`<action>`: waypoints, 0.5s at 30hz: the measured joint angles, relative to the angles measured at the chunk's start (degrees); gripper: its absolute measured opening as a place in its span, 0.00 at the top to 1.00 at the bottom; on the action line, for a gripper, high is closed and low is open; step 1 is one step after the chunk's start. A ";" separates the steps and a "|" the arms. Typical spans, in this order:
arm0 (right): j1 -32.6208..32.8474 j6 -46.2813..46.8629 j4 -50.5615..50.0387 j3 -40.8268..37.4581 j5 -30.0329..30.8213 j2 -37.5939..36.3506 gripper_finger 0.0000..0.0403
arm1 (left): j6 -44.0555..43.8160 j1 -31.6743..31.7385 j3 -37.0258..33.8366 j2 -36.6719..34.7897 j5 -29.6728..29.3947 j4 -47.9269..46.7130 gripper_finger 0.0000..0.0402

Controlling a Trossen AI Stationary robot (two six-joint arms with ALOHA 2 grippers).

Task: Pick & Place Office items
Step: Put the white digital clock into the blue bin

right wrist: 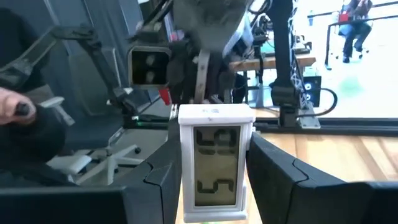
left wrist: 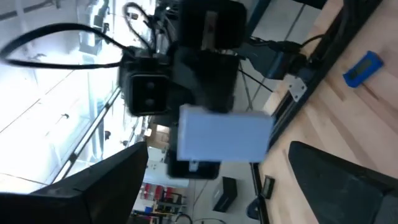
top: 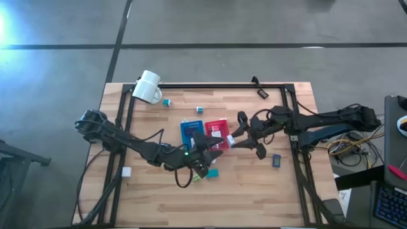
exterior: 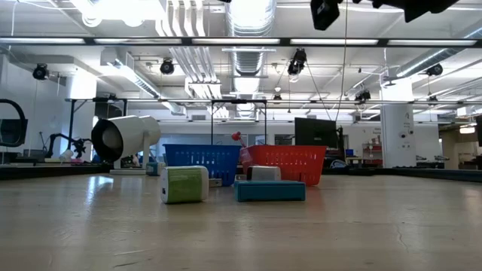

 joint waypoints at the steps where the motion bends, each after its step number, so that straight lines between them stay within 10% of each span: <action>1: -0.03 -0.11 0.81 0.34 -0.49 0.70 0.65 | 0.04 0.08 0.22 0.00 0.02 -0.23 0.02; 15: -0.32 1.19 3.71 7.59 -4.79 9.66 0.65 | 8.87 0.15 -0.22 2.17 2.78 4.56 0.01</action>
